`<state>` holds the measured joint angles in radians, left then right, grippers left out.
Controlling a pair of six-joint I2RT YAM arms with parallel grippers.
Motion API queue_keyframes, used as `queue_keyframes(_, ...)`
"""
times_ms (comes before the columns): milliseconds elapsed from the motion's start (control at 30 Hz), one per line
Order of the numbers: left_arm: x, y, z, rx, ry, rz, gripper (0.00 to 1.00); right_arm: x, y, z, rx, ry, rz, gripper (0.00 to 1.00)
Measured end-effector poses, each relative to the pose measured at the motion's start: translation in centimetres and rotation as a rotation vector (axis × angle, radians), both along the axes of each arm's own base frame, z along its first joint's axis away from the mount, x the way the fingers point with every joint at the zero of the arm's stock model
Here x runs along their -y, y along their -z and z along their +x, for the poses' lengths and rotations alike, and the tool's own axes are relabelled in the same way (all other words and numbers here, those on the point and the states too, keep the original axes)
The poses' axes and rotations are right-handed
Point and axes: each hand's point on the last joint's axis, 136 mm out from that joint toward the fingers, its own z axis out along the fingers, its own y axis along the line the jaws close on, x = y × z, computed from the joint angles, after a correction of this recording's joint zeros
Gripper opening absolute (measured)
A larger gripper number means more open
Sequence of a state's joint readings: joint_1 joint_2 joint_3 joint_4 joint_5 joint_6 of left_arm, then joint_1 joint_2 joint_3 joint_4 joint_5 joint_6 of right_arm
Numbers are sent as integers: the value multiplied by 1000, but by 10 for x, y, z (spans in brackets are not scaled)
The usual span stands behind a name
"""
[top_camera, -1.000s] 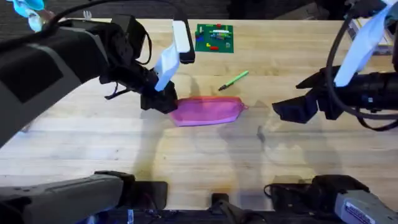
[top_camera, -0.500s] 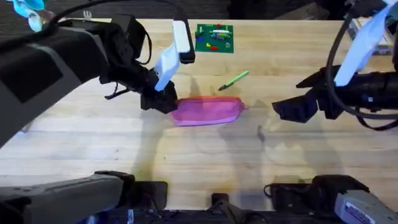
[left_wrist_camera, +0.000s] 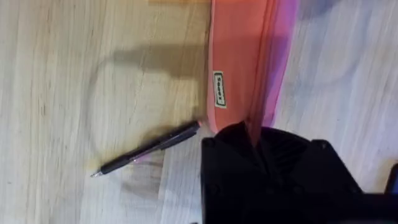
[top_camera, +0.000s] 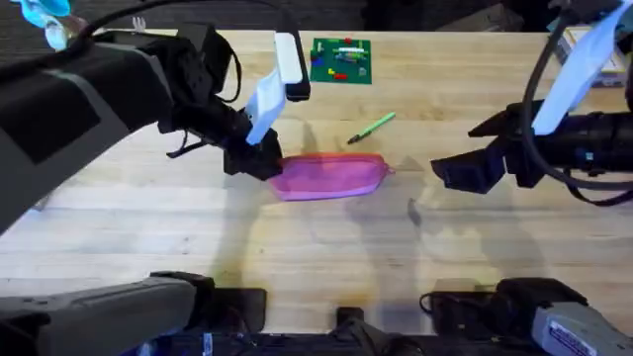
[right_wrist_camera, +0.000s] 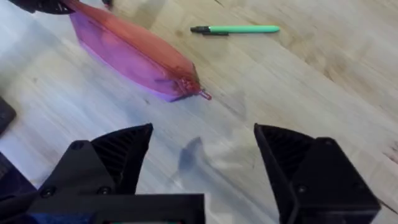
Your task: Unzip the bag, pick up the pens from the table one at a time and place them inside, then zip the bag closed.
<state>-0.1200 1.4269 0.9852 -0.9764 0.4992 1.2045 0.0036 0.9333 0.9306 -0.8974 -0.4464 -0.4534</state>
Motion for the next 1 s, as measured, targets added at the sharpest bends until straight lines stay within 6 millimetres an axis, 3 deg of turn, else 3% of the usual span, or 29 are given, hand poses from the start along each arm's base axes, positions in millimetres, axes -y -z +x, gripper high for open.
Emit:
queue_keyframes(200, 0, 0, 0, 0, 0, 0, 42, -9, -2, 3, 2, -33, 36, 997)
queue_keyframes(700, 0, 0, 0, 0, 0, 1, 42, -36, 43, 7, -153, -194, 0, 997)
queue_keyframes(1000, 0, 0, 0, 0, 0, 1, 42, -44, 48, 4, -84, -362, -80, 997)
